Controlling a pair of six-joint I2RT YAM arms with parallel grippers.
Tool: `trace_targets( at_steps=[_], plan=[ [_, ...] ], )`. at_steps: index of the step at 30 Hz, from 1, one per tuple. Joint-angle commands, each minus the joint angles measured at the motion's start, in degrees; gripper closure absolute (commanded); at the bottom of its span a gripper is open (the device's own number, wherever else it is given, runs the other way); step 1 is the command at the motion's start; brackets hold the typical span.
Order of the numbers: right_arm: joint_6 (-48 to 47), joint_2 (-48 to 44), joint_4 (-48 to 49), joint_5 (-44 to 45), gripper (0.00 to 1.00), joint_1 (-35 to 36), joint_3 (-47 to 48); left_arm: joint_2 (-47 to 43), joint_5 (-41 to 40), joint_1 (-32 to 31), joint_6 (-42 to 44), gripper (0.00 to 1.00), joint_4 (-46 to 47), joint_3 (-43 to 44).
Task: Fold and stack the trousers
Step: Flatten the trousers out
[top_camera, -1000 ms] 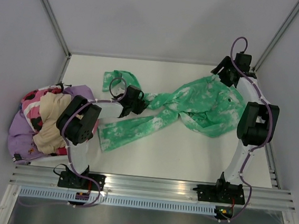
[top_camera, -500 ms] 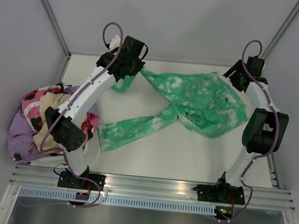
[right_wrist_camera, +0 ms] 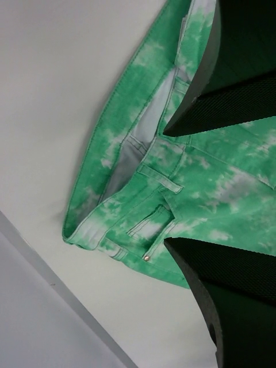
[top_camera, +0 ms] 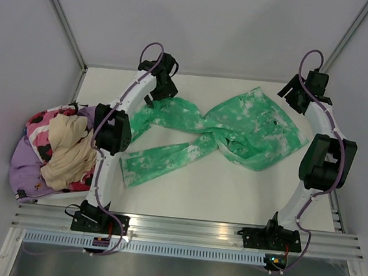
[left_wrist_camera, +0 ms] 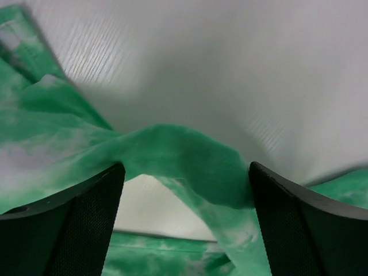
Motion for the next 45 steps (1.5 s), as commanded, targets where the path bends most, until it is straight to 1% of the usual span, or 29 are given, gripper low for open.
trace_targets(
  at_steps=[1, 2, 3, 4, 5, 6, 7, 8, 10, 11, 14, 15, 17, 18, 20, 21, 22, 23, 24, 25, 26, 30, 35, 36, 38, 39, 40, 42, 45],
  plan=[
    [-6.2, 1.5, 2.9, -3.1, 0.22, -0.4, 0.0, -14.7, 1.6, -1.3, 6.0, 0.06, -0.4, -2.7],
    [-7.5, 2.8, 3.3, -5.1, 0.22, -0.5, 1.0, -17.8, 1.8, -1.3, 6.6, 0.05, 1.6, -8.1],
    [-8.0, 3.6, 3.3, -5.7, 0.22, -0.5, 1.6, -23.9, 2.0, -1.3, 7.0, 0.05, 2.6, -11.2],
    [-8.2, 5.3, 2.8, -6.7, 0.22, -0.6, 2.5, -27.0, 2.1, -1.3, 6.8, 0.05, 3.4, -14.2],
    [-8.6, 6.4, 2.4, -7.3, 0.22, -0.5, 3.5, -30.0, 1.8, -1.3, 6.2, 0.05, 3.9, -20.8],
    [-8.7, 7.2, 2.1, -8.1, 0.22, -0.5, 5.4, -33.0, 2.2, -1.3, 5.6, 0.04, 5.7, -24.8],
    [-8.6, 8.1, 1.9, -8.7, 0.22, -0.6, 6.3, -38.5, 2.7, -1.3, 4.6, 0.04, 7.0, -28.5],
    [-8.4, 9.3, 1.9, -8.9, 0.22, -0.6, 7.5, -41.0, 4.5, -1.3, 4.5, 0.04, 8.8, -36.6],
    [-8.9, 10.7, 2.0, -10.6, 0.23, -0.5, 8.7, -47.3, 6.3, -1.3, 3.2, 0.04, 13.5, -44.6],
    [-9.1, 10.9, 2.1, -10.8, 0.22, -0.6, 9.5, -48.8, 6.7, -1.4, 2.2, 0.04, 14.0, -50.3],
    [-9.3, 11.6, 1.8, -10.3, 0.22, -0.5, 10.1, -51.9, 6.1, -1.5, -2.8, 0.04, 13.4, -57.8],
    [-9.4, 11.7, 1.9, -10.2, 0.22, -0.5, 10.0, -52.3, 4.7, -1.5, -6.3, 0.04, 13.2, -59.1],
    [-8.8, 12.3, 2.2, -10.0, 0.22, -0.5, 10.2, -53.2, 4.0, -1.5, -9.7, 0.01, 15.6, -62.4],
    [-8.5, 12.4, 2.0, -9.8, 0.22, -0.6, 10.4, -53.4, 3.8, -1.5, -13.7, 0.01, 17.4, -63.6],
    [-8.8, 12.7, 2.0, -10.0, 0.22, -0.5, 10.4, -55.0, 3.9, -1.5, -18.5, 0.0, 25.8, -68.2],
    [-8.8, 12.5, 1.9, -9.9, 0.22, -0.6, 10.2, -55.7, 3.7, -1.5, -24.9, 0.0, 29.2, -70.6],
    [-8.9, 12.4, 2.1, -9.7, 0.22, -0.6, 9.9, -56.7, 3.4, -1.5, -28.2, 0.0, 33.4, -76.4],
    [-8.8, 12.5, 2.3, -9.5, 0.22, -0.6, 9.8, -57.6, 2.1, -1.5, -30.6, 0.0, 43.8, -79.5],
    [-8.8, 12.6, 2.4, -9.6, 0.22, -0.7, 9.8, -58.8, 0.9, -1.5, -35.2, 0.0, 48.3, -82.4],
    [-8.7, 12.9, 2.5, -10.2, 0.22, -0.9, 9.8, -58.9, -0.5, -1.5, -37.0, 0.0, 51.5, -85.7],
    [-8.2, 13.0, 2.8, -10.6, 0.22, -1.0, 9.8, -58.5, -3.6, -1.5, -37.8, 0.01, 54.3, -86.3],
    [-7.9, 13.0, 3.6, -12.2, 0.23, -1.9, 9.0, -55.4, -8.2, -1.5, -35.7, 0.01, 56.7, -83.7],
    [-7.6, 13.0, 4.6, -13.0, 0.23, -3.2, 8.3, -54.3, -13.5, -1.2, -41.0, 0.03, 62.7, -86.1],
    [-7.7, 13.0, 4.8, -13.3, 0.23, -3.3, 8.3, -54.1, -14.7, -0.8, -42.2, 0.03, 62.1, -85.7],
    [-7.3, 13.1, 5.1, -13.7, 0.24, -3.6, 8.3, -52.8, -17.1, -0.2, -45.3, 0.04, 55.9, -83.9],
    [-7.3, 13.1, 5.4, -13.9, 0.24, -3.6, 8.4, -52.2, -17.7, 0.7, -49.1, 0.04, 54.2, -83.4],
    [-7.5, 13.1, 5.6, -13.9, 0.24, -3.7, 8.2, -51.4, -17.9, 1.2, -50.6, 0.04, 52.9, -82.8],
    [-7.9, 13.0, 5.5, -13.7, 0.24, -3.7, 7.9, -48.7, -17.1, 3.0, -51.5, 0.05, 54.0, -82.4],
    [-8.0, 12.9, 5.1, -13.2, 0.24, -4.1, 7.6, -45.0, -13.7, 6.0, -48.9, 0.17, 54.3, -79.8]
  ],
)
